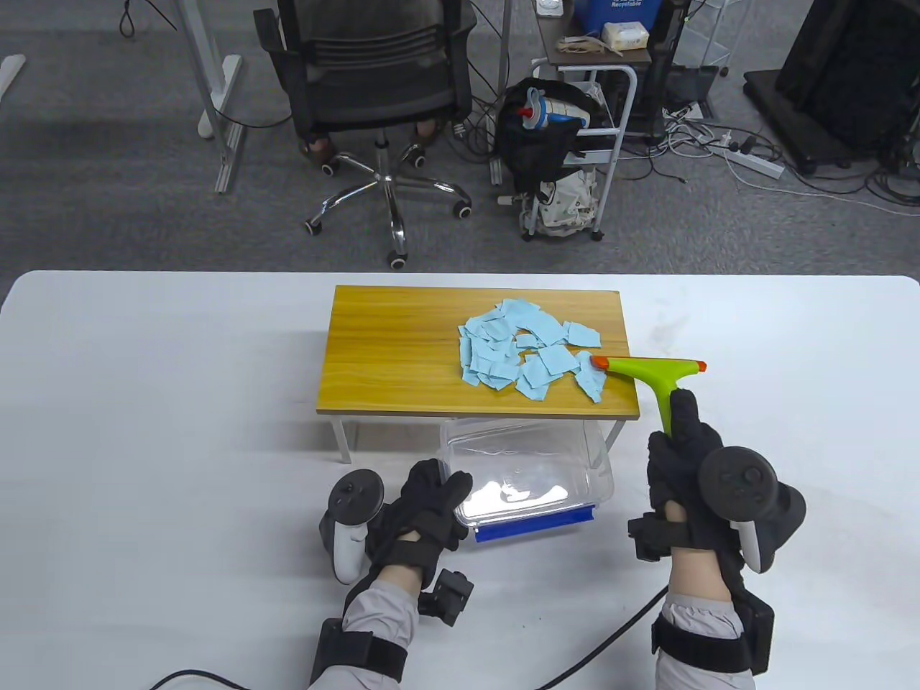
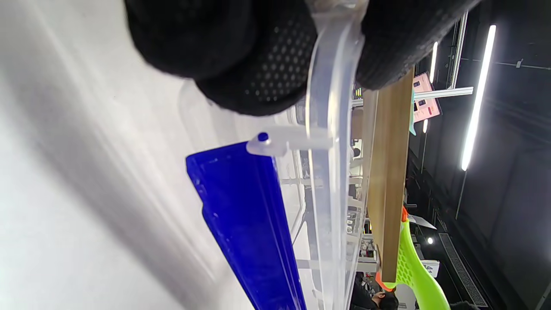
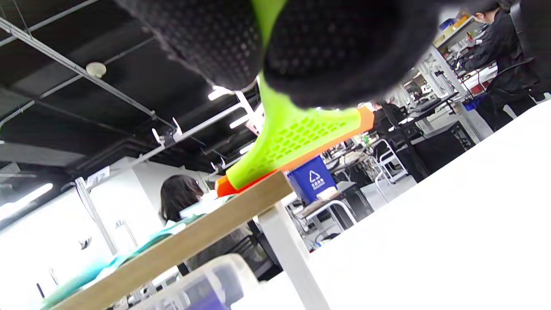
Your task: Scrape paper scraps from tabletop organizer into plastic storage box
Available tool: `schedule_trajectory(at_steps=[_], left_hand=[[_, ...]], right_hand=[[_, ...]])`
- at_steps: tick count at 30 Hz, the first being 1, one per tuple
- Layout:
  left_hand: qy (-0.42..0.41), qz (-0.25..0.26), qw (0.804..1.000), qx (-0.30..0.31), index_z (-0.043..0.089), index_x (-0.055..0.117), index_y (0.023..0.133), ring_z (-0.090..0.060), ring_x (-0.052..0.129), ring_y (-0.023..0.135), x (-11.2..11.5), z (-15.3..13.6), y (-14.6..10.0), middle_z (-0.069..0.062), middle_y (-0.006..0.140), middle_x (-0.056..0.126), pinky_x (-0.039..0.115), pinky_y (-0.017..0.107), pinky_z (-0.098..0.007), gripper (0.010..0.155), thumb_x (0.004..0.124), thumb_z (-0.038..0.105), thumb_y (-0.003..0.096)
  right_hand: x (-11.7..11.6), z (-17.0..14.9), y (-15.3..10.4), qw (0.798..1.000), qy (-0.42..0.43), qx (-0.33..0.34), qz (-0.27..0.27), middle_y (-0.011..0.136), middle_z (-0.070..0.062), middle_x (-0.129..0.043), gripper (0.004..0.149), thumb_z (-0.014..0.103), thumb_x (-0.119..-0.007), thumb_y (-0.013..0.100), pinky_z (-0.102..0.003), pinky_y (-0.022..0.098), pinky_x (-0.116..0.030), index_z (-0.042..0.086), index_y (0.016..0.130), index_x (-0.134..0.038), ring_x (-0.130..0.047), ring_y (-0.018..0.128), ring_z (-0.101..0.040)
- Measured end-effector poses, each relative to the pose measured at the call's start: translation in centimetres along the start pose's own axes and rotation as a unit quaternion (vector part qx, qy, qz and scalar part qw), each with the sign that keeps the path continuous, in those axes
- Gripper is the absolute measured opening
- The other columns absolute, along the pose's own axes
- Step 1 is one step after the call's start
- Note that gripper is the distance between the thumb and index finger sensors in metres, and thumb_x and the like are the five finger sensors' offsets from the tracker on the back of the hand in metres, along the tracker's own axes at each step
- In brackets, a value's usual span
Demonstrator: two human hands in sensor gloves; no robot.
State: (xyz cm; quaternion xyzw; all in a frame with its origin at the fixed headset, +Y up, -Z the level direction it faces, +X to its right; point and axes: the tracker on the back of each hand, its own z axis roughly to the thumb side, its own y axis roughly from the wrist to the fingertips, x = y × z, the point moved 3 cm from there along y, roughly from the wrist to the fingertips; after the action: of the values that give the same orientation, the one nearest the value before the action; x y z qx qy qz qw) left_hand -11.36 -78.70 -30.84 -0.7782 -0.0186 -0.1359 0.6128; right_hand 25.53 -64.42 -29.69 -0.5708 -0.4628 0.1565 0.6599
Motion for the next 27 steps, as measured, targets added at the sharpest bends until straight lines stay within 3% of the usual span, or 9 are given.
schedule_trajectory(at_steps=[18,23,27], left_hand=[[-0.005,0.0,1.0,0.007,0.012,0.041,0.103,-0.018,0.095,0.039,-0.1,0.2,-0.2,-0.016,0.085,0.065,0.087,0.026,-0.026,0.066,0.078,0.048,0.0615],[-0.012,0.005,1.0,0.007,0.012,0.041,0.103,-0.019,0.095,0.039,-0.2,0.2,-0.3,-0.016,0.085,0.065,0.087,0.027,-0.026,0.066,0.078,0.048,0.0616],[-0.014,0.007,1.0,0.006,0.012,0.041,0.103,-0.019,0.095,0.039,-0.4,0.2,-0.3,-0.016,0.085,0.065,0.087,0.027,-0.026,0.066,0.077,0.048,0.0616]], right_hand=[[3.0,4.0,-2.0,0.991,-0.02,0.035,0.124,0.077,-0.036,-0.085,0.055,0.022,-0.09,0.044,-0.033,0.006,-0.087,0.015,0.096,-0.075,-0.101,0.021,-0.033],[3.4,4.7,-2.3,0.993,-0.001,0.058,0.101,0.077,-0.036,-0.085,0.055,0.023,-0.089,0.045,-0.032,0.007,-0.087,0.014,0.097,-0.073,-0.101,0.021,-0.032],[0.8,3.8,-1.2,0.995,0.021,0.074,0.065,0.082,-0.036,-0.079,0.056,0.023,-0.085,0.048,-0.035,0.012,-0.087,0.015,0.1,-0.066,-0.1,0.028,-0.033]])
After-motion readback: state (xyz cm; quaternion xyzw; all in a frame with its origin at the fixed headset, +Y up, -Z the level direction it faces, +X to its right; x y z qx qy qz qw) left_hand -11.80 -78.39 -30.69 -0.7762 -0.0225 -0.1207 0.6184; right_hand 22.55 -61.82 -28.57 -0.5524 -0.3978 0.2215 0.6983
